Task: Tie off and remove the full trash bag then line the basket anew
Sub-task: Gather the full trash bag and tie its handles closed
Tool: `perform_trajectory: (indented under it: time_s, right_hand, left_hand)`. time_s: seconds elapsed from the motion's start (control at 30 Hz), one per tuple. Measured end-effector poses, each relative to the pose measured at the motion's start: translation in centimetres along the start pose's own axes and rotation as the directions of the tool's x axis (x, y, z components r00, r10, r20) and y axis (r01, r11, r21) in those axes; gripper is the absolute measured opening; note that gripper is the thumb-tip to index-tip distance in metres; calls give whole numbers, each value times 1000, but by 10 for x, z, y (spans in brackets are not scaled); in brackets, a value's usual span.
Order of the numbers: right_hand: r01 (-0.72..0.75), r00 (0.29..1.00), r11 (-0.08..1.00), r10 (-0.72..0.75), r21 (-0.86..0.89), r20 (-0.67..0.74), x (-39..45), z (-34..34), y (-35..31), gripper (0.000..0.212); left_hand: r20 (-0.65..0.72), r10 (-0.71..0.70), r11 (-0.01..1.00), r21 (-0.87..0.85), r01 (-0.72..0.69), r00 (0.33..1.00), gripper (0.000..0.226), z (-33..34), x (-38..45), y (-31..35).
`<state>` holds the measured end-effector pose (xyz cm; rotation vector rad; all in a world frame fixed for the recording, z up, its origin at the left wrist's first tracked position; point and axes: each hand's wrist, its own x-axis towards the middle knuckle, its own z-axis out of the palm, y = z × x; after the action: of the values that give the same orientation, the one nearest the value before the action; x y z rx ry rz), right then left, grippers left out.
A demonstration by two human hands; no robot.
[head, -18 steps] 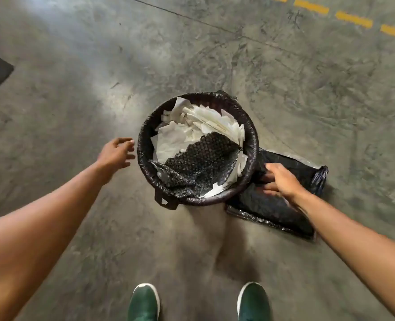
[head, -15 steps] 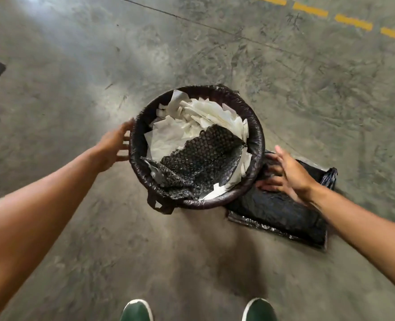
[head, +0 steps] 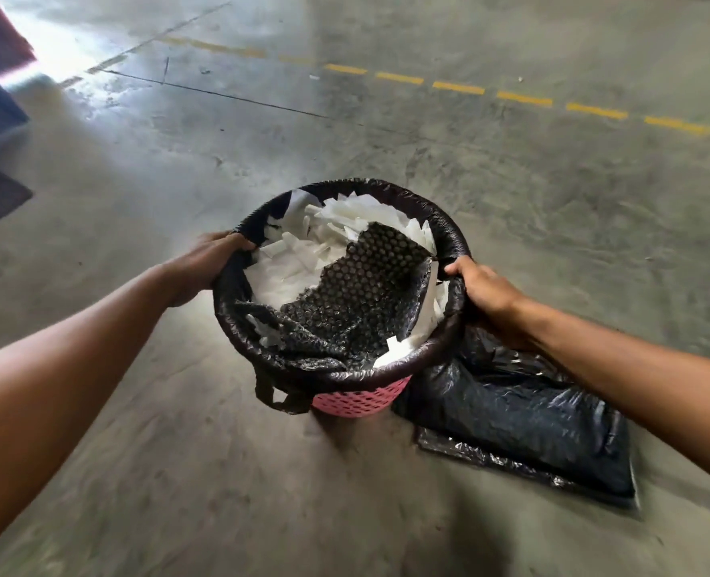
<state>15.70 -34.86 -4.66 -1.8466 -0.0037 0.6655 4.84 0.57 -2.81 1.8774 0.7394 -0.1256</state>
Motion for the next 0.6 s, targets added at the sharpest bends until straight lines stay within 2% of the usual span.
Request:
perform_trajectory:
  time_s: [0.07, 0.2, 0.27, 0.33, 0.37, 0.47, 0.6]
  right_hand:
    - [19, 1000, 997, -18, -70, 21, 13, -7, -11, 28]
    - [7, 987, 993, 12, -115, 163, 38, -19, -31, 22]
    - [-49, 979, 993, 69, -111, 192, 41, -21, -33, 34]
    - [-129, 965, 991, 134, -38, 224, 47, -28, -30, 58]
    - [-171, 964, 985, 165, 14, 208, 50, -34, -25, 59]
    - [-241, 956, 965, 218, 104, 194, 61, -49, -18, 36]
    - [-281, 943, 949, 245, 145, 224, 67, -53, -27, 35]
  left_hand:
    - [24, -7, 1000, 31, 6, 1000, 25, -5, -5, -6]
    - [95, -35, 997, 73, 28, 995, 34, -24, -12, -7]
    - [130, -71, 994, -79, 82, 989, 47, -28, -12, -6]
    - [115, -107, 958, -252, 133, 988, 45, -27, -12, -6]
    - [146, -114, 942, -297, 153, 983, 39, -24, -10, -9]
    - [224, -119, 934, -305, 186, 967, 39, -20, -8, -16]
    - [203, -134, 948, -258, 185, 970, 27, -54, 3, -24]
